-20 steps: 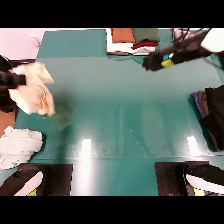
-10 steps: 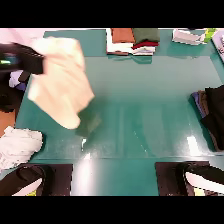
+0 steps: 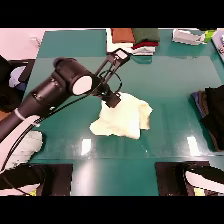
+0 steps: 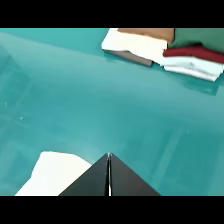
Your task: Fold the shirts.
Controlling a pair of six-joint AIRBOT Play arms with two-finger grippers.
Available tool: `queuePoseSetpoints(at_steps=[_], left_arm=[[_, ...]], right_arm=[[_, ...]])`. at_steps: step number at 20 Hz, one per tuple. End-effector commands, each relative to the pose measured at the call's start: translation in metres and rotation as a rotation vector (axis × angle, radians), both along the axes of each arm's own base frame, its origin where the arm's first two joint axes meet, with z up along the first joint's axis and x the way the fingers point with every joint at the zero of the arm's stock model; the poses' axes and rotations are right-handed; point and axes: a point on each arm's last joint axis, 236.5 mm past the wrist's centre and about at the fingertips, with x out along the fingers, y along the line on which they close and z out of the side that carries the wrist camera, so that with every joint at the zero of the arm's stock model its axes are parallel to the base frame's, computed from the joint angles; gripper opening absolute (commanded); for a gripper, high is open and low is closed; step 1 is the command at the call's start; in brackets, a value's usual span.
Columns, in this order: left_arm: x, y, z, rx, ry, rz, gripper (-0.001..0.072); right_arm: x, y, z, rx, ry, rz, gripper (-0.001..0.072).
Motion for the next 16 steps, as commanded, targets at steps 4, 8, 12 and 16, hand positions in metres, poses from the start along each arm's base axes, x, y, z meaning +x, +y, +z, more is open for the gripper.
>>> queuePoseSetpoints(at_steps=[4, 8, 12, 16], left_arm=[[0.008, 0.105, -0.036, 0.072, 0.245, 0.253, 0.0608], [-0.041, 0.124, -0.111, 0.123, 0.417, 0.261, 0.0609], [-0.060, 0.083, -0.162, -0.067, 0.524, 0.277, 0.0608], [-0.071, 0.066, -0.184, -0.067, 0.587, 0.269, 0.0608]], right_arm=[[-0.003, -0.001, -0.006, -0.009, 0.030, 0.004, 0.0019], [0.001, 0.000, -0.012, -0.011, 0.046, 0.005, 0.0019], [0.005, 0.001, -0.030, -0.025, 0.104, 0.011, 0.0019], [0.009, 0.002, -0.050, -0.040, 0.173, 0.019, 0.0019]])
